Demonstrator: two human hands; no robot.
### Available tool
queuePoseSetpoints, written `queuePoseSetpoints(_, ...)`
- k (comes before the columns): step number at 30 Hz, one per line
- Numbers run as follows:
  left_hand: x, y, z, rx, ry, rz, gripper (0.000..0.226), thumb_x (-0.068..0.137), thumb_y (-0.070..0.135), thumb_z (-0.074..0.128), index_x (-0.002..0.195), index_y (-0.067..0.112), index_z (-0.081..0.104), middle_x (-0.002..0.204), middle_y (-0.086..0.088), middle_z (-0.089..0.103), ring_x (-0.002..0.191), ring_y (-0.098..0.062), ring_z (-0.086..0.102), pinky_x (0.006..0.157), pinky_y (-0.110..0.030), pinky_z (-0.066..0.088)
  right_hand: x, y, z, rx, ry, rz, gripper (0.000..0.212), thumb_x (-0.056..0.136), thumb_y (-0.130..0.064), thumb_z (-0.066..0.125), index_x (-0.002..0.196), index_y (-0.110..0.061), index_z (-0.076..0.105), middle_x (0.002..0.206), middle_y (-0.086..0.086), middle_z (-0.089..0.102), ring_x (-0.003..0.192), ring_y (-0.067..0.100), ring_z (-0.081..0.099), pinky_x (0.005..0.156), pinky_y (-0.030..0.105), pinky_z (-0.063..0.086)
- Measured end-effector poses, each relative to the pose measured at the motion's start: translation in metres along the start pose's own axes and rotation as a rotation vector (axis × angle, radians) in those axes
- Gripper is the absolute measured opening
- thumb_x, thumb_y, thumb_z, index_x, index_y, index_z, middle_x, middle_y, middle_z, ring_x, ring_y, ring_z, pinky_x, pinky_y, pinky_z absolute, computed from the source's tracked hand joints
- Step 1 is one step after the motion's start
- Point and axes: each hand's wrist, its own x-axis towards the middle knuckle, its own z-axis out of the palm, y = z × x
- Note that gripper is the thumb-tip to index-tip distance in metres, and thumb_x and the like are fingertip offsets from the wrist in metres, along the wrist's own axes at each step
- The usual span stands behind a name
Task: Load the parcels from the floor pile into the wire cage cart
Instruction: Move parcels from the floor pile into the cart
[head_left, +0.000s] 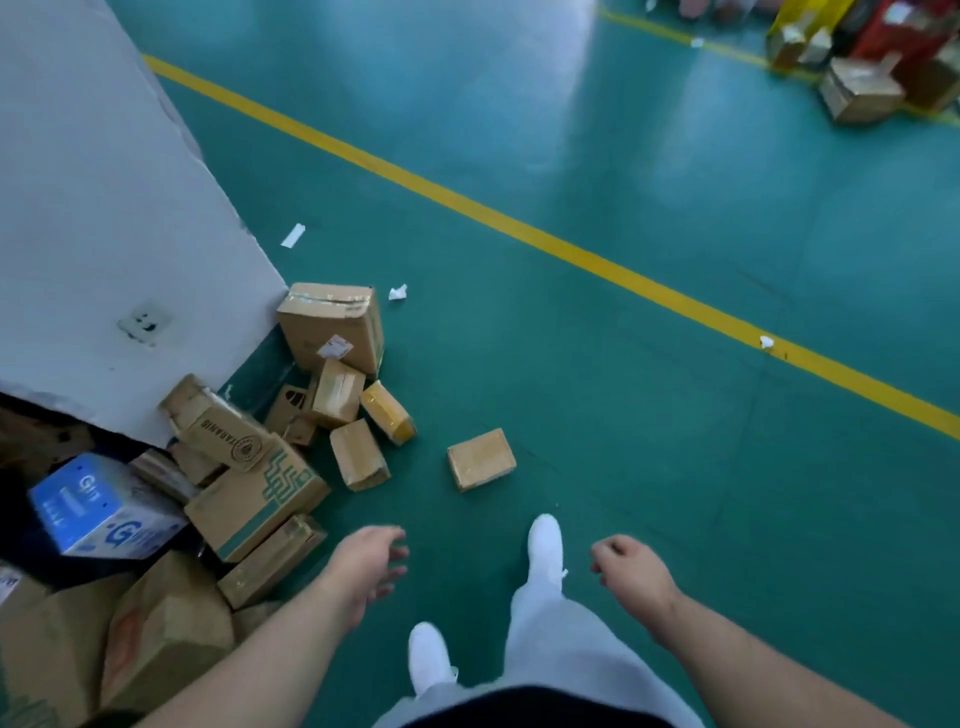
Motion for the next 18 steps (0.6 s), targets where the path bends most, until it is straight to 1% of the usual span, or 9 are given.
queuePoseSetpoints(2,0.018,0.014,0.019,-0.017,0.018,-0.045,0.021,0.104,0.027,0.053,0.116,0.015,0.065,0.108,-0.009,0.070,0.090,-0.027,0.066,0.071,-0.033,0.046,0.042,-0.013,-0.011,-0.048,-0.034,0.032,0.022,0.095,-0.026,0.052,0.094,-0.011,0.068,0.095,0.005,0.074,0.084,0.024,0.067,0.075,0.034,0.054)
queuePoseSetpoints(4,0.033,0.029,0.036,-0.042,0.050,-0.074,0.018,0.104,0.027,0.054,0.113,0.015,0.064,0.110,-0.009,0.070,0.095,-0.028,0.067,0.078,-0.036,0.047,0.079,-0.032,-0.020,-0.099,-0.082,0.048,0.022,0.095,-0.025,0.051,0.095,-0.010,0.067,0.098,0.006,0.074,0.076,0.019,0.061,0.069,0.030,0.049)
queuePoseSetpoints(6,0.056,0.042,0.056,-0.047,0.073,-0.085,0.017,0.104,0.027,0.054,0.111,0.015,0.064,0.110,-0.008,0.071,0.098,-0.029,0.067,0.081,-0.037,0.049,0.123,-0.050,-0.023,-0.169,-0.109,0.045,0.023,0.095,-0.024,0.049,0.095,-0.010,0.067,0.097,0.009,0.073,0.070,0.017,0.056,0.063,0.028,0.045)
queuePoseSetpoints(9,0.110,0.053,0.086,-0.043,0.066,-0.116,0.018,0.104,0.027,0.053,0.110,0.014,0.064,0.115,-0.011,0.070,0.093,-0.026,0.066,0.073,-0.034,0.046,0.194,-0.073,-0.016,-0.290,-0.168,0.042,0.021,0.095,-0.024,0.049,0.095,-0.011,0.065,0.084,0.005,0.067,0.063,0.017,0.052,0.056,0.025,0.040)
queuePoseSetpoints(11,0.162,0.051,0.106,-0.007,0.041,-0.149,0.021,0.105,0.028,0.051,0.113,0.013,0.063,0.116,-0.011,0.069,0.092,-0.024,0.065,0.071,-0.033,0.046,0.249,-0.078,0.002,-0.384,-0.212,0.028,0.019,0.095,-0.026,0.048,0.096,-0.014,0.063,0.082,0.000,0.063,0.064,0.017,0.053,0.055,0.025,0.040)
queuePoseSetpoints(13,0.207,0.052,0.120,0.031,0.007,-0.163,0.023,0.105,0.030,0.050,0.115,0.013,0.062,0.115,-0.008,0.068,0.094,-0.023,0.066,0.072,-0.032,0.047,0.295,-0.081,0.023,-0.444,-0.242,0.014,0.021,0.097,-0.028,0.048,0.105,-0.017,0.063,0.089,-0.002,0.064,0.070,0.016,0.058,0.060,0.025,0.042)
queuePoseSetpoints(16,0.299,0.041,0.142,0.084,-0.013,-0.174,0.021,0.103,0.031,0.052,0.111,0.015,0.063,0.113,-0.006,0.069,0.097,-0.023,0.067,0.073,-0.032,0.049,0.380,-0.072,0.075,-0.532,-0.288,-0.014,0.032,0.098,-0.032,0.047,0.126,-0.020,0.058,0.112,-0.001,0.064,0.092,0.021,0.062,0.078,0.026,0.045)
queuePoseSetpoints(18,0.359,0.028,0.154,0.106,-0.014,-0.176,0.016,0.103,0.030,0.052,0.105,0.019,0.062,0.112,-0.004,0.068,0.100,-0.023,0.067,0.080,-0.034,0.052,0.434,-0.061,0.110,-0.577,-0.306,-0.018,0.041,0.099,-0.034,0.048,0.136,-0.019,0.053,0.125,0.003,0.064,0.101,0.026,0.064,0.085,0.030,0.049)
